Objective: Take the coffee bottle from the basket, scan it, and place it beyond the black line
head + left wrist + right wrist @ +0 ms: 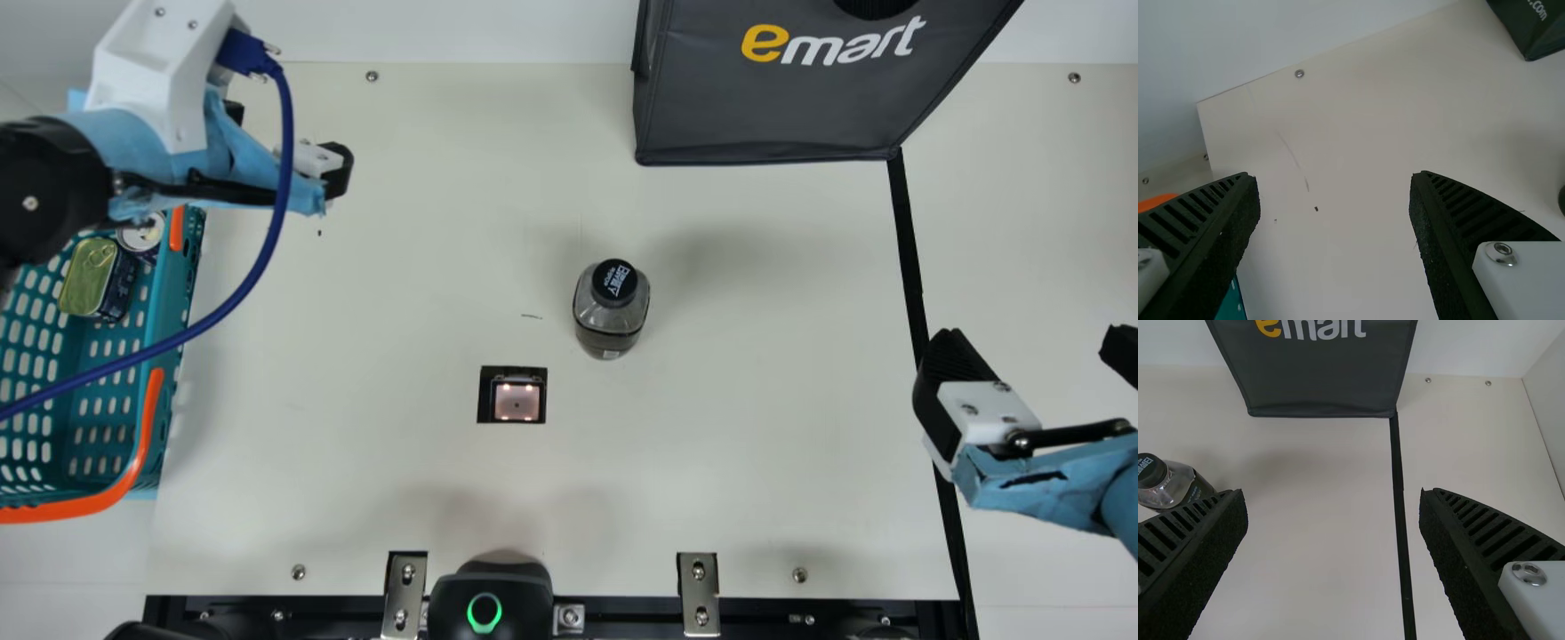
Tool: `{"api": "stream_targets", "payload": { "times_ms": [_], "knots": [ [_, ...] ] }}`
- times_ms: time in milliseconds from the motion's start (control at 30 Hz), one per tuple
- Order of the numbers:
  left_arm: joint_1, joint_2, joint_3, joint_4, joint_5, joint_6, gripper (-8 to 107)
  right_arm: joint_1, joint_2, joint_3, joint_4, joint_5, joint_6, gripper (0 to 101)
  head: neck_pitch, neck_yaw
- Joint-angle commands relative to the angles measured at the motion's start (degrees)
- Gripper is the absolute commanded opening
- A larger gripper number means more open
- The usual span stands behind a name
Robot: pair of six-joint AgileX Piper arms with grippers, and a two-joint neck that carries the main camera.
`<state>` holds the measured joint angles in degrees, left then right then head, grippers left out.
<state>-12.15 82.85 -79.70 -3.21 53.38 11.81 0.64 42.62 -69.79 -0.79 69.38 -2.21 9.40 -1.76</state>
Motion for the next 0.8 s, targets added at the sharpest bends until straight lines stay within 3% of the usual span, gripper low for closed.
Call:
{"api": "stream_targets", "payload": {
  "times_ms": [0,767],
  "knots": [
    [1.1,-0.8,1.0,-0.1,-0.1,0.0,90,0.0,0.0,0.0,0.0,0.0,0.0,91,-1.5,0.2],
    [12.2,-11.2,12.1,-3.1,-0.2,0.8,90,0.0,0.0,0.0,0.0,0.0,0.0,91,-1.5,0.2]
  ]
}}
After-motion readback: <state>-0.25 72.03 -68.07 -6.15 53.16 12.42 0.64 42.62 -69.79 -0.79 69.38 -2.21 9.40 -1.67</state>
